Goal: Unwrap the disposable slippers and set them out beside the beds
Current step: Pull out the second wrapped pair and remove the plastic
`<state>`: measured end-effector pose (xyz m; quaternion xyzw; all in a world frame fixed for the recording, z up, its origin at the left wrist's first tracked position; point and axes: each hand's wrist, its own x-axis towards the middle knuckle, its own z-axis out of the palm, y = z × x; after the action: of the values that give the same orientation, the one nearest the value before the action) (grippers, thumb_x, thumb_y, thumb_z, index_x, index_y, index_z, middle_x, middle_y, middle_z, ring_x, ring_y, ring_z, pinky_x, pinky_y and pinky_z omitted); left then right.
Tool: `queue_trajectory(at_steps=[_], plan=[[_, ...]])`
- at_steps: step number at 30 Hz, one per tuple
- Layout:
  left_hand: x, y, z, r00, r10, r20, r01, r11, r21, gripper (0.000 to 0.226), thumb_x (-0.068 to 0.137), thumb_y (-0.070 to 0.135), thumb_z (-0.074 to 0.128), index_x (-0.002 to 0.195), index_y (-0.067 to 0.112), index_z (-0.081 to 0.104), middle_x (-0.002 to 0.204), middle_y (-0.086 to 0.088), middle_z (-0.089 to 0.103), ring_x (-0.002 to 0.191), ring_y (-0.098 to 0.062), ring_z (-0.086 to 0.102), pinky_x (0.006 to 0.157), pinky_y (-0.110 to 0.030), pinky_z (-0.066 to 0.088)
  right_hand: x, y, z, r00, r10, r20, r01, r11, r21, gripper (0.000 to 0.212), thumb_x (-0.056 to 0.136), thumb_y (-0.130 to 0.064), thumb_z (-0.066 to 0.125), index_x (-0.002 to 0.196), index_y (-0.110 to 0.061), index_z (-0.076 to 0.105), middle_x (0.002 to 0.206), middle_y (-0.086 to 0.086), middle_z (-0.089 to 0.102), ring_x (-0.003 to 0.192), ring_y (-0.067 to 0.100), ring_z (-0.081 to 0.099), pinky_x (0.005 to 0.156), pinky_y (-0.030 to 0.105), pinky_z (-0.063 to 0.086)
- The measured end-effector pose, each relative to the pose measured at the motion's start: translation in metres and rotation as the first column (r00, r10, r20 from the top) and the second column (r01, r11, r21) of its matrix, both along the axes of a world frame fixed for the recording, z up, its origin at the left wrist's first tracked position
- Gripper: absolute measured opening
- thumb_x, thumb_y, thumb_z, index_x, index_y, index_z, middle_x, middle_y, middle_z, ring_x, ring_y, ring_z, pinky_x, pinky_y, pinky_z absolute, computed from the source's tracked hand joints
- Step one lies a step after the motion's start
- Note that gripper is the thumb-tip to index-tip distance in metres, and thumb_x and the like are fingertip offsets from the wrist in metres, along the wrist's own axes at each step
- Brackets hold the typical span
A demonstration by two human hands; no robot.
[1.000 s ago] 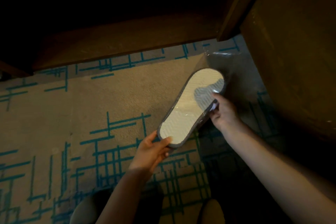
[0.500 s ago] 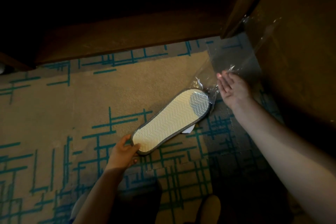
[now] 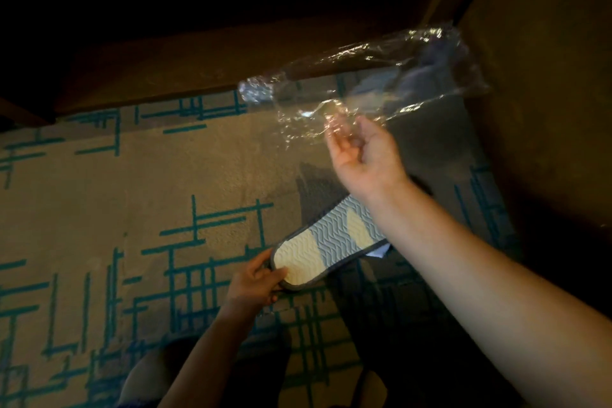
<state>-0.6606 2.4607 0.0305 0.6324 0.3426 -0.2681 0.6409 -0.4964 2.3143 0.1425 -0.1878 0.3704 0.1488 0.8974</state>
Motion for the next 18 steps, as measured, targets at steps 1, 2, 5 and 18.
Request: queue_trajectory(at_steps=[1, 2, 5, 18], plan=[[0.000, -0.005, 0.000, 1.000, -0.010, 0.014, 0.011, 1.000, -0.016, 0.027, 0.086, 0.002, 0.055, 0.107, 0.019, 0.057, 0.060, 0.001, 0.065, 0.054, -0.009, 0.055, 0.038, -0.010, 0.036, -0.011, 0.007, -0.003, 0.993, 0.116, -0.020, -0.118, 0.985, -0.129, 0.016, 0.094, -0.018, 0.050, 0.102, -0.006, 0.056, 0.092, 0.009, 0.060, 0.092, 0.022, 0.063, 0.096, 0.035, 0.050], [0.001, -0.009, 0.001, 1.000, -0.016, 0.027, 0.017, 0.999, -0.032, 0.026, 0.086, 0.000, 0.055, 0.099, 0.021, 0.058, 0.052, 0.005, 0.065, 0.048, -0.005, 0.056, 0.037, -0.010, 0.036, -0.025, 0.016, -0.006, 0.961, 0.273, -0.046, -0.275, 0.920, -0.278, 0.023, 0.094, -0.021, 0.050, 0.112, -0.007, 0.055, 0.092, 0.007, 0.059, 0.093, 0.021, 0.061, 0.098, 0.036, 0.050], [0.002, -0.016, 0.000, 0.998, -0.034, 0.058, 0.036, 0.998, -0.045, 0.027, 0.083, -0.006, 0.057, 0.081, 0.021, 0.058, 0.046, 0.009, 0.066, 0.044, -0.005, 0.058, 0.038, -0.010, 0.041, -0.071, 0.040, -0.012, 0.662, 0.744, -0.093, -0.653, 0.512, -0.558, 0.034, 0.095, -0.017, 0.047, 0.126, -0.003, 0.049, 0.085, 0.001, 0.053, 0.106, 0.032, 0.060, 0.093, 0.039, 0.049], [0.008, -0.015, 0.004, 0.995, -0.104, -0.003, 0.104, 0.994, -0.043, 0.026, 0.091, 0.003, 0.047, 0.110, 0.020, 0.052, 0.088, -0.001, 0.062, 0.074, -0.014, 0.059, 0.059, -0.020, 0.046, -0.044, -0.079, -0.099, 0.327, 0.570, -0.753, -0.014, -0.794, -0.608, 0.060, 0.095, -0.040, 0.036, 0.148, -0.032, 0.011, 0.160, 0.002, 0.001, 0.147, 0.027, -0.001, 0.116, 0.055, 0.007]])
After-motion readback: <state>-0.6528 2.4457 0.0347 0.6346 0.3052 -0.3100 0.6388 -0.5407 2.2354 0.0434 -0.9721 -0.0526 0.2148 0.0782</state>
